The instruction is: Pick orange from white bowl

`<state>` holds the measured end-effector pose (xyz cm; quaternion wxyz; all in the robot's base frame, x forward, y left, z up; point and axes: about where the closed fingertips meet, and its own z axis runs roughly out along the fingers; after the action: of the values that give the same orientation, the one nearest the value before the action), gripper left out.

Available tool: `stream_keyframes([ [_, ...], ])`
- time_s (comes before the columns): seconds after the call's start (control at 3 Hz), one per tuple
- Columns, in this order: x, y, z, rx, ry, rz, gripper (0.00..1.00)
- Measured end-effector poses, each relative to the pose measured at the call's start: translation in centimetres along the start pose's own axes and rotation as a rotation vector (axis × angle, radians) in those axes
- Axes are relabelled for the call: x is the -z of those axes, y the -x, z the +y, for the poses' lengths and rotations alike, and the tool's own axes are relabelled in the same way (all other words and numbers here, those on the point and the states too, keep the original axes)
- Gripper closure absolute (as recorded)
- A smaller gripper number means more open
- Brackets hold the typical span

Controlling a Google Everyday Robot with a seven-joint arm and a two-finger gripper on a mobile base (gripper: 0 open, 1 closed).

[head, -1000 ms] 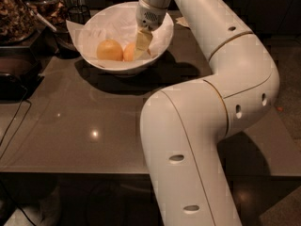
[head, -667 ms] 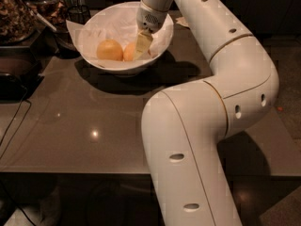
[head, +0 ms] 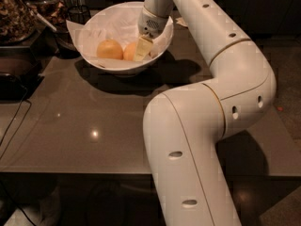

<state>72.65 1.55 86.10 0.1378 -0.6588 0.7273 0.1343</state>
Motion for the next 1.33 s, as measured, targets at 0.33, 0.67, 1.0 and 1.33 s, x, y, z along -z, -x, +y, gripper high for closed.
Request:
stream_keyframes([
  [0.33,-0.2,-0.2,-0.4,-0.021,-0.008,-0.003,0.42],
  [0.67,-0.2,-0.2,-0.4,-0.021,-0.009,-0.003,0.65],
  [1.0,-0.4,0.3,-1.2,-0.018,-0.037,-0.019,0.89],
  [1.33,2.2,0.7,-1.0,0.007,-0.113,-0.026,1.0],
])
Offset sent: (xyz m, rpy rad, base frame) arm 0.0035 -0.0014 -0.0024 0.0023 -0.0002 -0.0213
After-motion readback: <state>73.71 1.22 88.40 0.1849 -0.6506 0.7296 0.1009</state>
